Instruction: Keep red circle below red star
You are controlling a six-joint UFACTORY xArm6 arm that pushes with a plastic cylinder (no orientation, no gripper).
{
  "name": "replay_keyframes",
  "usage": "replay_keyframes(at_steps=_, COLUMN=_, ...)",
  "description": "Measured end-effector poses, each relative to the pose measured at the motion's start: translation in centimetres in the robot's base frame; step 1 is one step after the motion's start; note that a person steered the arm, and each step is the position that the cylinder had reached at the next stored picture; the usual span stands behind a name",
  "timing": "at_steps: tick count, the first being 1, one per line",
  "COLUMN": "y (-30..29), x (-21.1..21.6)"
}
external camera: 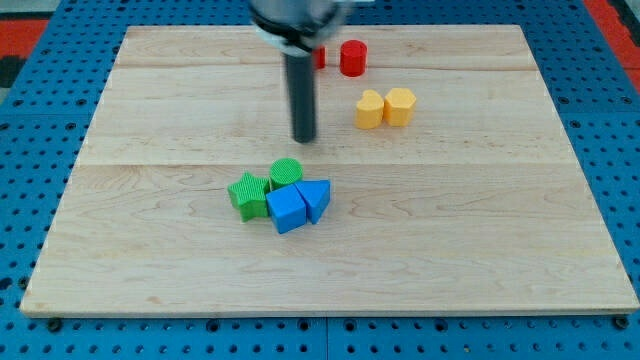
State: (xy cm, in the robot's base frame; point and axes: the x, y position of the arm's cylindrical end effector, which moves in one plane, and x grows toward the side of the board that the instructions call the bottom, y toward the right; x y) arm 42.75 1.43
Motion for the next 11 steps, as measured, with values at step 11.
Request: replay_keyframes(at_steps=11, y=-0.9, x=5.9)
